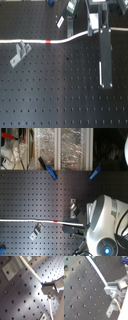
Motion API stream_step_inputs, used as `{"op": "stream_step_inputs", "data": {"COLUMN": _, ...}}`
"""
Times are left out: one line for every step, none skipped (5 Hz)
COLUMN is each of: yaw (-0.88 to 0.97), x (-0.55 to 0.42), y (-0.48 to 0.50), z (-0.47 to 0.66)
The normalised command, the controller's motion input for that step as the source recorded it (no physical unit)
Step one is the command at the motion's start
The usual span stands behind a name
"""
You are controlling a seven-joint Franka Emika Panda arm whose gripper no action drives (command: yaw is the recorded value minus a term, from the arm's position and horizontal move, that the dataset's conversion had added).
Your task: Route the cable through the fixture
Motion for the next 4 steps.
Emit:
{"op": "stream_step_inputs", "data": {"yaw": 0.0, "x": -0.053, "y": -0.397, "z": 0.27}}
{"op": "stream_step_inputs", "data": {"yaw": -0.09, "x": -0.055, "y": -0.262, "z": 0.12}}
{"op": "stream_step_inputs", "data": {"yaw": 0.0, "x": -0.009, "y": 0.12, "z": 0.0}}
{"op": "stream_step_inputs", "data": {"yaw": 0.07, "x": -0.026, "y": 0.319, "z": -0.01}}
